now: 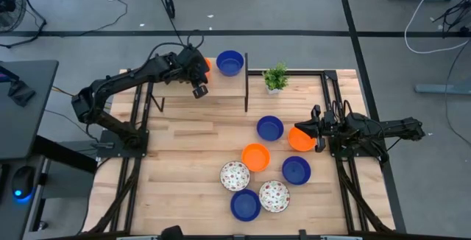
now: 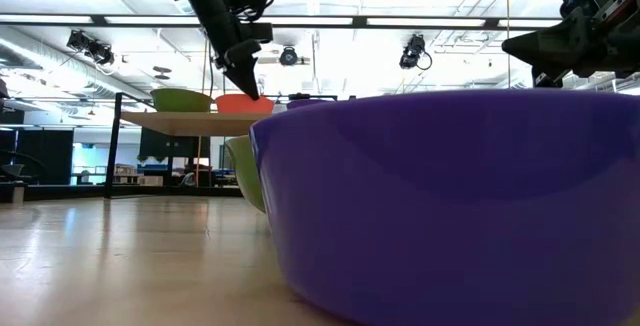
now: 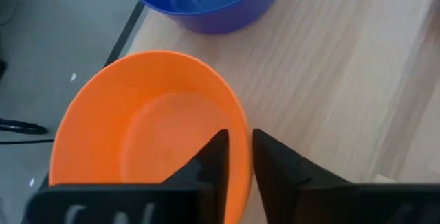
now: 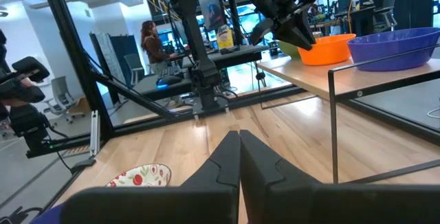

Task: Pick & Place Mini bowls
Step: Put the orange bowl on the shelf, then stack the blue bowl on top of the blue bowl on the shelf

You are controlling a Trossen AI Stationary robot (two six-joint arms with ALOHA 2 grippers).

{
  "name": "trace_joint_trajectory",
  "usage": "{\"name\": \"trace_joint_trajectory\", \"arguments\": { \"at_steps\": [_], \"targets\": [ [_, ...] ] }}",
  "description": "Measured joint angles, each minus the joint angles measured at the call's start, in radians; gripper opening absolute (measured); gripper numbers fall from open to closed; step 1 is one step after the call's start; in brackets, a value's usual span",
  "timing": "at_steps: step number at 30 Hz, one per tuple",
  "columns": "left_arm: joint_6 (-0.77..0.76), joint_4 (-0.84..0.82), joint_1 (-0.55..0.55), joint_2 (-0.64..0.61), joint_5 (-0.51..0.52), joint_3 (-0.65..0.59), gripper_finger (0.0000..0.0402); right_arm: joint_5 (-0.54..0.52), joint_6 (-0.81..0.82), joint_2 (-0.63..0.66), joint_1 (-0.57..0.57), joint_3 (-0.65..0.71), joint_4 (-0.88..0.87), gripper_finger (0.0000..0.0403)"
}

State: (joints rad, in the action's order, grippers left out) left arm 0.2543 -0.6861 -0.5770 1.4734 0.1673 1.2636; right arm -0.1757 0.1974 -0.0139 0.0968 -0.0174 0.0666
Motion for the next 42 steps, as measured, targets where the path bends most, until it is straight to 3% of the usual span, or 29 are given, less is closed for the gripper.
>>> {"name": "trace_joint_trajectory", "arguments": {
  "at_steps": [6,11,16,21,25,29,35,42],
  "targets": [
    [-0.008,-0.008,0.005,-0.017,0.02,0.004,0.0135,0.0,0.0,0.0,0.0,0.0,0.0,0.0006],
    [-0.036,-0.07,0.038,-0.063,0.023,0.061,0.016,0.0,0.0,0.0,0.0,0.0,0.0,0.0006],
    [-0.106,-0.106,0.118,-0.176,0.022,0.073,0.0158,0.0,0.0,0.0,0.0,0.0,0.0,0.0006],
    [-0.187,-0.068,0.294,-0.33,0.02,-0.044,0.0138,0.0,0.0,0.0,0.0,0.0,0.0,0.0006],
    [-0.261,0.118,0.484,-0.451,0.021,-0.238,0.012,0.0,0.0,0.0,0.0,0.0,0.0,0.0006],
    [-0.327,0.411,0.674,-0.516,0.034,-0.464,0.0107,0.0,0.0,0.0,0.0,0.0,0.0,0.0006],
    [-0.34,0.853,0.889,-0.491,0.162,-0.726,0.0092,0.0,0.0,0.0,0.0,0.0,0.0,0.0006],
    [-0.357,1.181,1.028,-0.415,0.293,-0.898,0.0083,0.0,0.0,0.0,0.0,0.0,0.0,0.0006]
  ]
}}
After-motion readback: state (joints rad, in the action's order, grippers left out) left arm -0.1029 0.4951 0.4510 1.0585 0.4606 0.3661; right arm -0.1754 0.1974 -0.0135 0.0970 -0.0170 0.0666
